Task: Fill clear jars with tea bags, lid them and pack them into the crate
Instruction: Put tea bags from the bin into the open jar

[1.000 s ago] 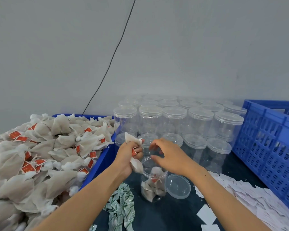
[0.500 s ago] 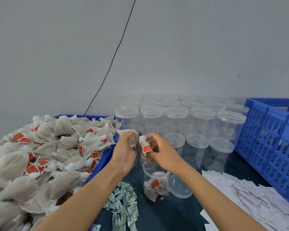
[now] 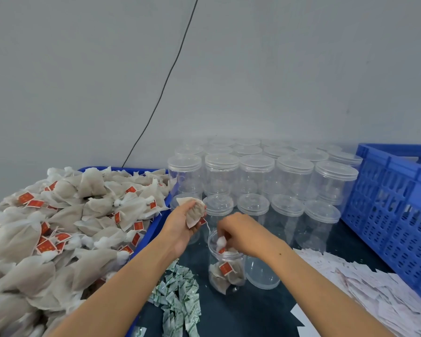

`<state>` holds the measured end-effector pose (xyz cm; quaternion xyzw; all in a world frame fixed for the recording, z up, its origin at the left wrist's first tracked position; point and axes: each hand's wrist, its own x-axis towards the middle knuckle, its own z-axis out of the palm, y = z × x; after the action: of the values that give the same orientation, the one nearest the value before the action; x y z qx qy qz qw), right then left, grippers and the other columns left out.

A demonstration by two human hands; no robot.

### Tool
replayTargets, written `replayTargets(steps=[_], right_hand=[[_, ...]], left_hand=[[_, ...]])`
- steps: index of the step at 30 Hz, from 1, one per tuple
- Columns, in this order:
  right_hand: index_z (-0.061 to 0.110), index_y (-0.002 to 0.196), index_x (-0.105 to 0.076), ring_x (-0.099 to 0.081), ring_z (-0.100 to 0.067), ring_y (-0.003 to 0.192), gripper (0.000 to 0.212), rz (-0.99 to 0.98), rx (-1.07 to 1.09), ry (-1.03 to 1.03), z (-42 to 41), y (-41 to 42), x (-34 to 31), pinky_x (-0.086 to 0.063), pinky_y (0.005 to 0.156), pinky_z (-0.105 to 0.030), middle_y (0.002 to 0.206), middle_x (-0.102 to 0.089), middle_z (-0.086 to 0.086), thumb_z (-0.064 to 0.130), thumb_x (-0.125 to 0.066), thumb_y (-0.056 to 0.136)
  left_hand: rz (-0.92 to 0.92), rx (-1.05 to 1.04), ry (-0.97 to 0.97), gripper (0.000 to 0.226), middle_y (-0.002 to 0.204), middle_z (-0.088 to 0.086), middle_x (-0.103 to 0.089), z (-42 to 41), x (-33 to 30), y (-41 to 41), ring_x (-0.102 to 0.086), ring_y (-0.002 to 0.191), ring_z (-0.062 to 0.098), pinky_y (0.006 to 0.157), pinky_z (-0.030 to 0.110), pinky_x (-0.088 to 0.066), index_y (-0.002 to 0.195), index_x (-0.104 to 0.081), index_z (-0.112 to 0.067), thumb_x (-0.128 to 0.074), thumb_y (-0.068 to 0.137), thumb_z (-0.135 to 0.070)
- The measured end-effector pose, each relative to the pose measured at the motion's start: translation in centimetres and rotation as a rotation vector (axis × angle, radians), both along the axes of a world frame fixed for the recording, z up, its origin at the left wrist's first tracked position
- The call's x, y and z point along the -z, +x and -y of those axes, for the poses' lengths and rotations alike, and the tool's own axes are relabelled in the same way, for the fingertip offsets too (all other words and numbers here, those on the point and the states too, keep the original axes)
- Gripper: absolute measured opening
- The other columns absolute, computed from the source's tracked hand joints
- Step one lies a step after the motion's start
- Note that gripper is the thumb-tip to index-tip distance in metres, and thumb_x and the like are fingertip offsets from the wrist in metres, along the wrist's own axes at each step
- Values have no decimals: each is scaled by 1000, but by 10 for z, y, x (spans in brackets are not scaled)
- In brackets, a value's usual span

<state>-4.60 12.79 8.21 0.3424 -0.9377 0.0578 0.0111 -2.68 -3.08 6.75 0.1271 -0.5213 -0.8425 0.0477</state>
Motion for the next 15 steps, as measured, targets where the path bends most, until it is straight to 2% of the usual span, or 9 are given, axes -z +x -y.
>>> replayTargets(steps=[3, 7, 9, 12, 13, 15], right_hand=[[10, 104, -72, -65, -27, 92, 38, 166, -22, 95, 7, -1, 4, -48, 72, -31, 105, -69, -11, -8, -48, 80], [11, 111, -71, -64, -27, 99, 41, 296, -23, 118, 12, -6, -5, -53, 87, -39, 112, -68, -10, -5, -45, 83], [13, 105, -72, -65, -26, 95, 37, 280, -3, 32, 13, -6, -11, -54, 87, -41, 106, -70, -9, -2, -46, 83], [19, 98, -71, -65, -21, 91, 36, 154, 6, -77, 10, -3, -17, -53, 82, -35, 101, -70, -3, 0, -44, 83], [21, 98, -70, -64, -19, 91, 37, 121, 7, -101, 7, -1, -17, -53, 81, -33, 101, -70, -1, 1, -43, 84], [22, 97, -70, -64, -15, 89, 36, 64, 2, -160, 2, 3, -19, -52, 80, -32, 99, -70, 3, 3, -42, 86]], left_hand=[[8, -7, -2, 15, 95, 8, -65, 3, -2, -1, -57, 78, 14, 65, 25, -43, 97, -62, -10, -50, 98, -19], [-14, -26, -1, 14, 108, 12, -62, 4, -5, 1, -57, 81, 14, 66, 24, -43, 103, -61, -10, -49, 99, -16], [-32, -60, -48, 20, 113, 12, -62, 4, -10, 3, -58, 88, 16, 69, 25, -46, 115, -58, -9, -50, 99, -15], [-44, -155, -310, 29, 117, 13, -63, 17, -29, 5, -60, 104, 23, 89, 37, -52, 124, -54, -8, -55, 97, -19], [-65, -193, -431, 29, 114, 13, -63, 26, -39, 7, -61, 103, 23, 89, 37, -52, 122, -55, -8, -56, 96, -21], [-142, -315, -701, 17, 100, 7, -65, 51, -59, 16, -61, 87, 14, 71, 25, -49, 108, -57, -13, -59, 95, -24]])
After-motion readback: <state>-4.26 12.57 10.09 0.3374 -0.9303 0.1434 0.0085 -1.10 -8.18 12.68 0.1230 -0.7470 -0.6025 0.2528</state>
